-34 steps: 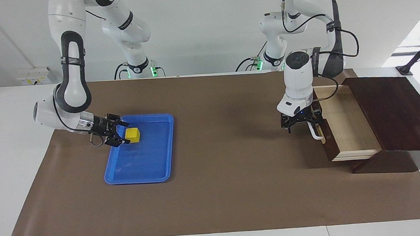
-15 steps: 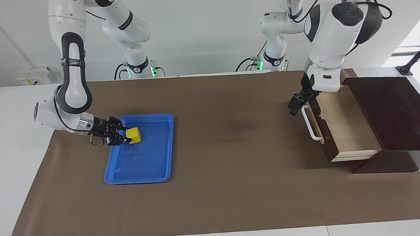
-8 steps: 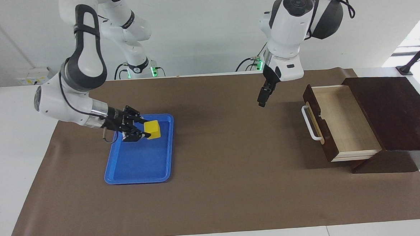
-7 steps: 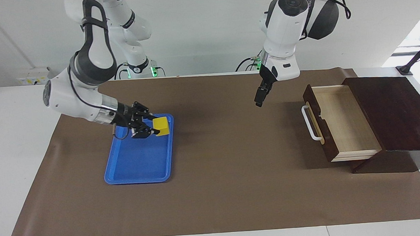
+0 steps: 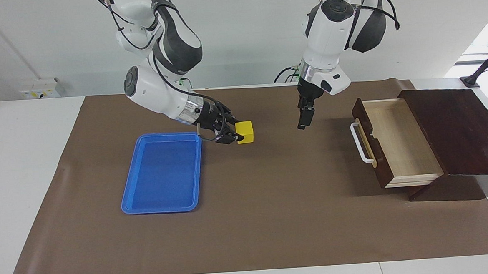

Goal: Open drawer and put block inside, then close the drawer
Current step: 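Lift the yellow cube with the right gripper toward the left gripper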

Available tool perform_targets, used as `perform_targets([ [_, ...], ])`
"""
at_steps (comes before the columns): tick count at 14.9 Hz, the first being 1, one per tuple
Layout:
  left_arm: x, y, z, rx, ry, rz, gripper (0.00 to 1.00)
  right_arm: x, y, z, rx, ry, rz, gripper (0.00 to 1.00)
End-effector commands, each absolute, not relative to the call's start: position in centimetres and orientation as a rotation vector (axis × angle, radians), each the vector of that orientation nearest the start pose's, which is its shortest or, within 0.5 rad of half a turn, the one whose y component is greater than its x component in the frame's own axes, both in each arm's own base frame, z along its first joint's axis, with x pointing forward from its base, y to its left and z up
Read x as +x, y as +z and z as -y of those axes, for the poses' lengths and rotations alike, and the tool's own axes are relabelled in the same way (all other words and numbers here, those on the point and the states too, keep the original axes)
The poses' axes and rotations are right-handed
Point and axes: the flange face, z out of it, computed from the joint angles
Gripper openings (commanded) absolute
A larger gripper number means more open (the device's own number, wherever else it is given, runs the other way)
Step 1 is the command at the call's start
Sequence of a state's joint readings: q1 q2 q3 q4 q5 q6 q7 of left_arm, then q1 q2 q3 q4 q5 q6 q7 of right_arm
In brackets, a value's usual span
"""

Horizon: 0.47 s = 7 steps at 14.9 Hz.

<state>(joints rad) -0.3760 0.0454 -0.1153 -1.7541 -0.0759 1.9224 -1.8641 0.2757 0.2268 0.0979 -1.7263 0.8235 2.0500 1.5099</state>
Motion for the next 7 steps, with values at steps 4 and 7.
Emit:
perform_targets([
  [4, 51.3, 52.6, 31.9, -2.281, 0.141, 2.491, 1.00, 57.8, 47.3, -28.0, -1.786, 0.788, -1.718, 0.00],
  [7, 50.4, 51.3, 35.6, -2.266, 0.176, 2.512, 1.00, 57.8, 47.3, -28.0, -1.780, 0.792, -1.722, 0.00],
])
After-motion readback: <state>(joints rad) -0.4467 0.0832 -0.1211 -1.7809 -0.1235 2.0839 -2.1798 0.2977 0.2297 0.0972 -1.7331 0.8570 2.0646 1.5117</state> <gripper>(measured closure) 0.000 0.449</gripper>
